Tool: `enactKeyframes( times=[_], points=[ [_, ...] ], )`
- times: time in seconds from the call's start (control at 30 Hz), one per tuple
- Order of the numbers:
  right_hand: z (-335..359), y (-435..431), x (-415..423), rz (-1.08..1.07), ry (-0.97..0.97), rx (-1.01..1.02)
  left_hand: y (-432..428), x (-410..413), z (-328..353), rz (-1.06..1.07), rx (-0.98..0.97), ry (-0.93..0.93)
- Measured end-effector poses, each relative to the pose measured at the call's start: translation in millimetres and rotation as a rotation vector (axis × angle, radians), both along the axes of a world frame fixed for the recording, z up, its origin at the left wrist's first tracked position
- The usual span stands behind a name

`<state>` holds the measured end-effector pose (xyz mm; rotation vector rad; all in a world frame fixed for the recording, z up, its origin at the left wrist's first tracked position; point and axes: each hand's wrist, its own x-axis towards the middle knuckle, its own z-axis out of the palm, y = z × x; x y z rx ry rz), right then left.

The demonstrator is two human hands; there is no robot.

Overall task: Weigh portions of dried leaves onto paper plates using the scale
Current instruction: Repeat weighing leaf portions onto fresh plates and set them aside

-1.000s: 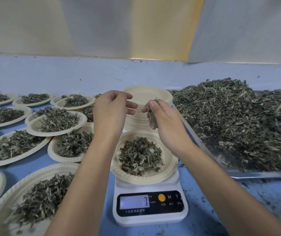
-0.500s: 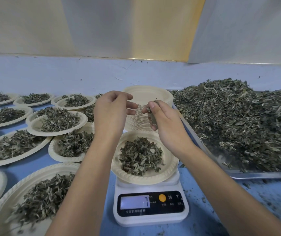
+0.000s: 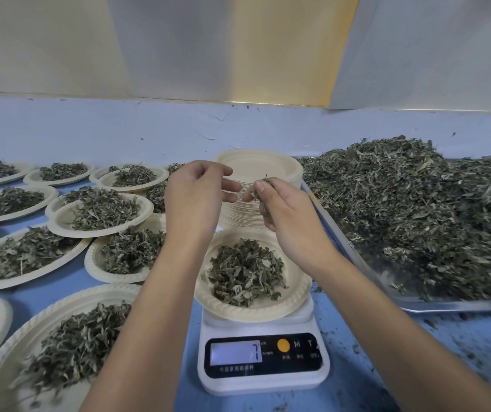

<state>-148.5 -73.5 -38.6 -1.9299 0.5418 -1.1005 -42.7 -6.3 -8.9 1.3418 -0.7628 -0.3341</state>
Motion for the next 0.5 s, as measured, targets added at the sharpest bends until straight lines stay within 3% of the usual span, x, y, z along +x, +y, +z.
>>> enactKeyframes(
  times=[0.23,0.5],
  points=[
    [1.9,-5.0,-1.6,0.012,-0.057,0.070,-1.7,-3.6,0.2,-0.016,-0.002,0.032],
    [17.1,-16.6,-18.1,0.126,-0.483,0.810,-28.2,-47.5,4.0,-0.226,-0.011,0.161]
  ],
)
